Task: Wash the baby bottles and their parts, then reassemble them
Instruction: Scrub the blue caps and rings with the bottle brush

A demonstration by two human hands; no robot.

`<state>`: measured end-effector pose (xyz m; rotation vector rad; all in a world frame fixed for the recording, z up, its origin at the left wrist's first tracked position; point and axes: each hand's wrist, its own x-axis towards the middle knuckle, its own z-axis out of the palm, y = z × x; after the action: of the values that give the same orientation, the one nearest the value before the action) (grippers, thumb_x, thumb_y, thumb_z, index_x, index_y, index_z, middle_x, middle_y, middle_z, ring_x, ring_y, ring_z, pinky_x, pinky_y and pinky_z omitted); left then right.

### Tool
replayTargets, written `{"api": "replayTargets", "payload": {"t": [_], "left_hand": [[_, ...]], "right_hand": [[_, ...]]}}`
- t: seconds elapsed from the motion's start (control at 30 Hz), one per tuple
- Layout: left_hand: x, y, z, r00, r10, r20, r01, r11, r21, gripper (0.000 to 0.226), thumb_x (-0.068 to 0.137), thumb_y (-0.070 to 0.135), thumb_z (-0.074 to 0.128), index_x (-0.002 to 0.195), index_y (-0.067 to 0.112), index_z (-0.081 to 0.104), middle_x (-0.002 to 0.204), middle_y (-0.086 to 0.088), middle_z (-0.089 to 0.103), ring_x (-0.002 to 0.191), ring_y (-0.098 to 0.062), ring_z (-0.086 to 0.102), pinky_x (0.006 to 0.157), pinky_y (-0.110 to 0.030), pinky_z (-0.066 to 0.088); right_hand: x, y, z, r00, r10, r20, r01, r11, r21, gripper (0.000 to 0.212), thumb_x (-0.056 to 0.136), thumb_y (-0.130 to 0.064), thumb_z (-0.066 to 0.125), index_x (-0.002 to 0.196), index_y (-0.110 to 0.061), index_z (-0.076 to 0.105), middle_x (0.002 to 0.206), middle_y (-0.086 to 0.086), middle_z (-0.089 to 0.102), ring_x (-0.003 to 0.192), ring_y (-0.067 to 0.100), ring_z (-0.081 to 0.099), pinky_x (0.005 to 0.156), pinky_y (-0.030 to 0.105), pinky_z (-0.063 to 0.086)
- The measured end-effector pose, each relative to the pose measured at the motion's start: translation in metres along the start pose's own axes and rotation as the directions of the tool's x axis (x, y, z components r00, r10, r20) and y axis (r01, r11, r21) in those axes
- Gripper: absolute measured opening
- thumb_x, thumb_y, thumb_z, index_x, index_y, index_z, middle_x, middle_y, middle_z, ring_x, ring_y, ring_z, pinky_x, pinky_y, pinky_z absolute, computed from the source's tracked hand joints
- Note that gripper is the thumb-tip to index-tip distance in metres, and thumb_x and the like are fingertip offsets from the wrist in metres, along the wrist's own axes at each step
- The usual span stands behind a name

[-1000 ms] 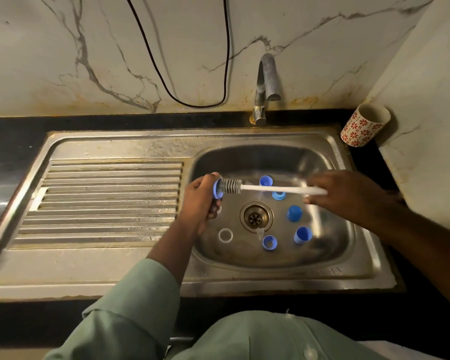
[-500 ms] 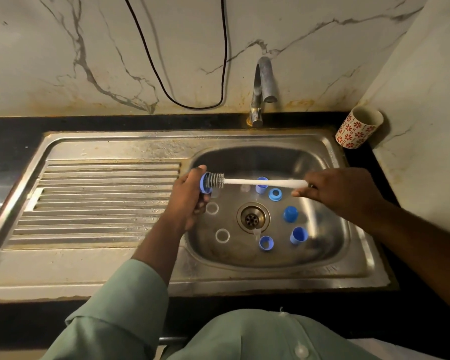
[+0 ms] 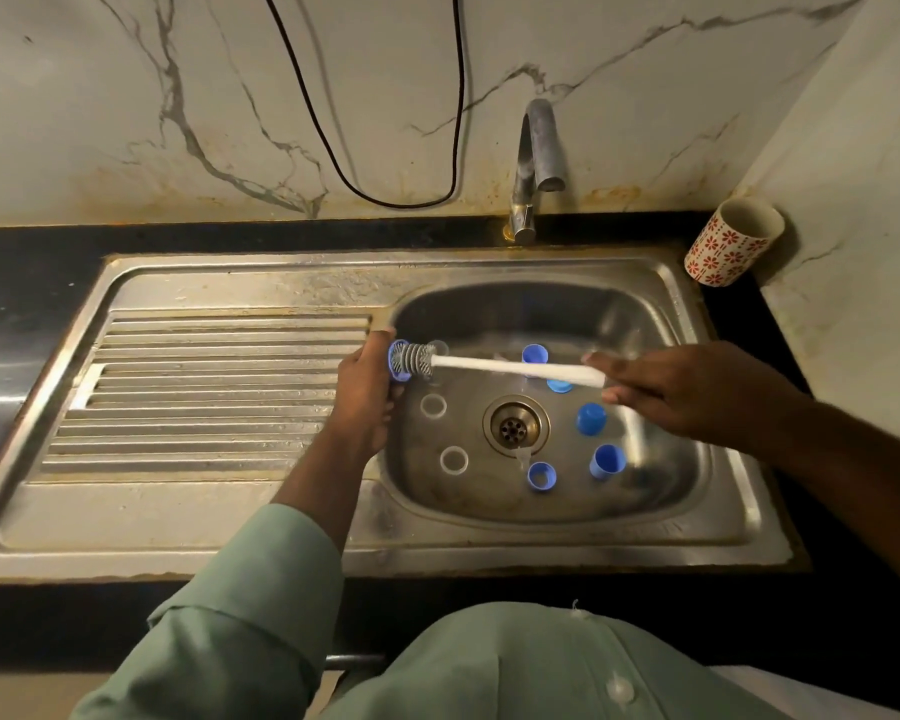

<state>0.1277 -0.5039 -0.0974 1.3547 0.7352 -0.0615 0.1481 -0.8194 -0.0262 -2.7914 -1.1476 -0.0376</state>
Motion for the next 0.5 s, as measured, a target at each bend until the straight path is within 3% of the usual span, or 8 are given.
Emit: {"api": "replayTargets", "payload": {"t": [0.07,0.1,0.17,0.23,0.3,0.4,0.5], "left_hand": [[0.003,0.003,-0.003,0.999,-0.021,0.042,0.020,0.999,0.042,0.041,0.094,0.050,0.052,0.073,0.017,0.065,0.051,0.001,0.048,0.041,-0.010,0.037,0.043,-0.021,0.026],[0.006,0.004,-0.005,0.999,-0.013,0.042,0.010,0.997,0.078,0.041,0.094,0.049,0.053,0.076,0.015,0.067,0.052,0.000,0.050,0.042,-0.010,0.038,0.043,-0.021,0.027],[0.010,0.005,-0.007,0.999,0.018,0.036,-0.022,0.992,0.120,0.042,0.094,0.048,0.055,0.083,0.010,0.070,0.054,-0.003,0.052,0.042,-0.011,0.039,0.044,-0.020,0.027],[0.010,0.000,-0.008,0.999,0.025,0.024,-0.028,0.991,0.133,0.043,0.094,0.047,0.055,0.085,0.008,0.071,0.053,-0.004,0.051,0.042,-0.012,0.038,0.043,-0.021,0.027],[0.010,-0.001,-0.010,0.998,0.049,0.028,-0.052,0.987,0.155,0.043,0.094,0.046,0.055,0.080,0.009,0.070,0.053,-0.004,0.053,0.042,-0.011,0.040,0.042,-0.022,0.029],[0.013,0.003,-0.010,0.993,0.115,0.033,-0.119,0.970,0.213,0.041,0.092,0.043,0.057,0.083,0.008,0.075,0.059,-0.004,0.057,0.046,-0.010,0.043,0.044,-0.022,0.033],[0.011,-0.001,-0.011,0.991,0.134,0.006,-0.133,0.977,0.165,0.035,0.093,0.036,0.056,0.080,0.009,0.075,0.059,-0.005,0.055,0.044,-0.012,0.040,0.043,-0.020,0.029]], "right_hand": [[0.000,0.000,0.000,0.975,0.194,0.107,-0.205,0.974,0.101,0.039,0.093,-0.048,0.052,0.129,-0.035,0.060,0.062,-0.015,0.046,0.051,0.006,0.046,0.048,0.017,0.030],[-0.001,-0.001,0.002,0.962,0.205,0.179,-0.234,0.959,0.158,0.035,0.092,-0.047,0.053,0.125,-0.036,0.062,0.058,-0.016,0.049,0.054,0.005,0.051,0.050,0.017,0.032],[0.000,-0.004,-0.001,0.963,0.107,0.247,-0.170,0.954,0.247,0.032,0.091,-0.046,0.054,0.116,-0.031,0.069,0.052,-0.019,0.048,0.059,-0.004,0.055,0.050,0.012,0.036],[0.005,0.000,-0.008,0.974,0.033,0.225,-0.090,0.964,0.249,0.034,0.090,-0.047,0.052,0.119,-0.034,0.065,0.050,-0.019,0.046,0.063,-0.008,0.055,0.053,0.007,0.039],[0.008,0.003,-0.007,0.973,0.130,0.191,-0.173,0.957,0.231,0.033,0.091,-0.047,0.053,0.122,-0.040,0.061,0.053,-0.015,0.052,0.060,-0.002,0.056,0.046,0.012,0.035],[0.001,-0.011,0.003,0.948,0.170,0.268,-0.262,0.897,0.356,0.020,0.089,-0.044,0.058,0.095,-0.032,0.072,0.059,-0.013,0.060,0.055,-0.002,0.055,0.050,0.014,0.034],[0.004,-0.017,0.001,0.952,0.107,0.288,-0.224,0.884,0.409,0.020,0.090,-0.039,0.060,0.109,-0.042,0.066,0.064,-0.021,0.062,0.052,-0.002,0.055,0.054,0.009,0.039]]}}
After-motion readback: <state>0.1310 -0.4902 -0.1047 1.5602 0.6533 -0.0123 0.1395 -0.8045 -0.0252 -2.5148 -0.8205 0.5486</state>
